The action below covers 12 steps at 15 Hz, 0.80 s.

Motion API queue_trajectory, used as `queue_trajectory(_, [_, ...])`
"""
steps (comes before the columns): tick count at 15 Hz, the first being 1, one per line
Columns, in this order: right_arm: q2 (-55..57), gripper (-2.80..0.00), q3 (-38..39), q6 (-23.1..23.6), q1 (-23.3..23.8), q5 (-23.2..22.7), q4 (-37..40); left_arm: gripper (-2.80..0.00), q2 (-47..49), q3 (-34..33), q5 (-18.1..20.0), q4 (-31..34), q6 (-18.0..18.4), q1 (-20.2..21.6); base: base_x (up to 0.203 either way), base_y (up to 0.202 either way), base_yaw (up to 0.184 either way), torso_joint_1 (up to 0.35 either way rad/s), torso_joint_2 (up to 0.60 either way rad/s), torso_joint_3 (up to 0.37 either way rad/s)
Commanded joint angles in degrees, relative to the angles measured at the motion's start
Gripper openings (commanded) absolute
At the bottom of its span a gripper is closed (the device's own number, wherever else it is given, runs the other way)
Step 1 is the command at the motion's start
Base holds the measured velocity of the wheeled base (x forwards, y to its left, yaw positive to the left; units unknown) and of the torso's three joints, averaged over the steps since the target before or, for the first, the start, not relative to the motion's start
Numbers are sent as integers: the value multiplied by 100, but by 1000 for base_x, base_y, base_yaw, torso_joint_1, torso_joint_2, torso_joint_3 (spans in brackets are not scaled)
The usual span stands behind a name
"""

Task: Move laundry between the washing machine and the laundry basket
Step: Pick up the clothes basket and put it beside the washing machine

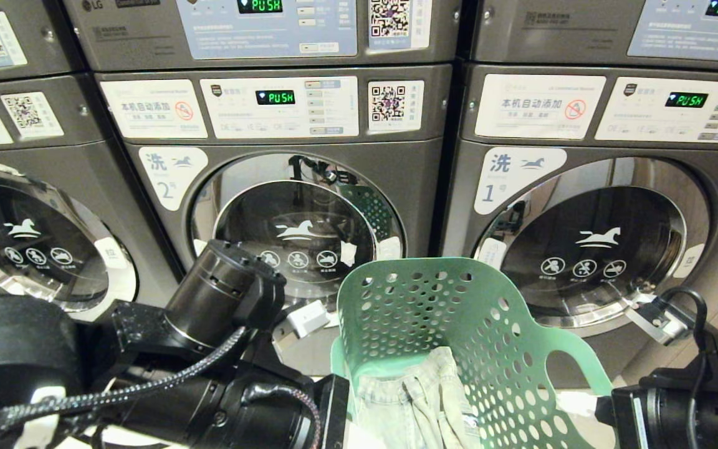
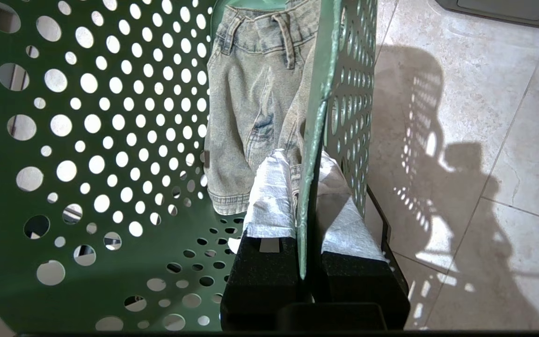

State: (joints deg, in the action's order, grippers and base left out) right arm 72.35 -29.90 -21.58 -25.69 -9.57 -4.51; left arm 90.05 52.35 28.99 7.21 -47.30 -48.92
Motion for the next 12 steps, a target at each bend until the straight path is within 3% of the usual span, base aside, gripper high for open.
queue_trajectory(1, [36, -280, 2, -13, 11, 9, -15, -280, 77, 22, 10, -9, -18, 5, 0, 0, 0, 0, 0, 0])
queue_trajectory(6, [728, -280, -320, -4, 44, 478, -87, -280, 791, 399, -8, -512, 213, 5, 0, 0, 0, 0, 0, 0])
queue_trajectory(12, [2138, -280, -505, -56, 603, 498, -1191, -280, 2376, 1677, -670, -584, 255, 4, 0, 0, 0, 0, 0, 0])
